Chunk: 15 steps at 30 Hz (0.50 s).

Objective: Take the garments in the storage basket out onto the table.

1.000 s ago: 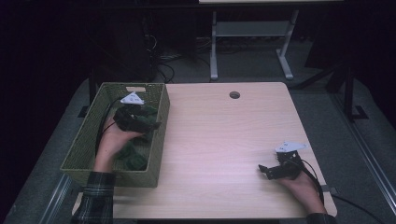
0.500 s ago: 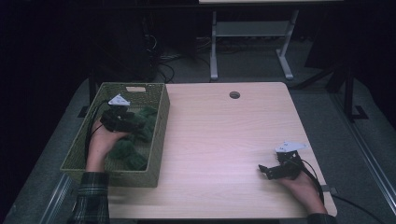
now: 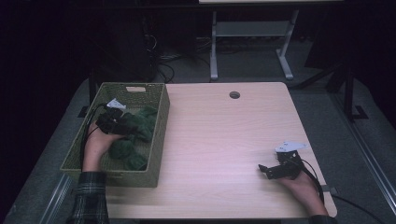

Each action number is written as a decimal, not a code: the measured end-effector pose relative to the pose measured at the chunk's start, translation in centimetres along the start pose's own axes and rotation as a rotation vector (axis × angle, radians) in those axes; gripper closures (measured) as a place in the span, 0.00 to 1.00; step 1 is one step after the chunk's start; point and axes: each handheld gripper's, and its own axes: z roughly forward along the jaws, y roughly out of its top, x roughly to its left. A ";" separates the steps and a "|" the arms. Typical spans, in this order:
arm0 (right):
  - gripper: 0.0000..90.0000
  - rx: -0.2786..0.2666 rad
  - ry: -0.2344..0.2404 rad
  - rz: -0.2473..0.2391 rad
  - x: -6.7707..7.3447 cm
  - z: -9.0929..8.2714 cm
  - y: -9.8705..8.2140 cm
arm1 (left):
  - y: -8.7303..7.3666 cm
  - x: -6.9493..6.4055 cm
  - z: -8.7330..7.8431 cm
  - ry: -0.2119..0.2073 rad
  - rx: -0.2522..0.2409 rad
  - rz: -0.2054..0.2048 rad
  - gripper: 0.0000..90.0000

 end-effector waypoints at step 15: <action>0.02 0.000 0.000 0.000 0.0 0.0 0.0 | -0.8 0.6 2.4 -0.040 0.119 -0.027 0.66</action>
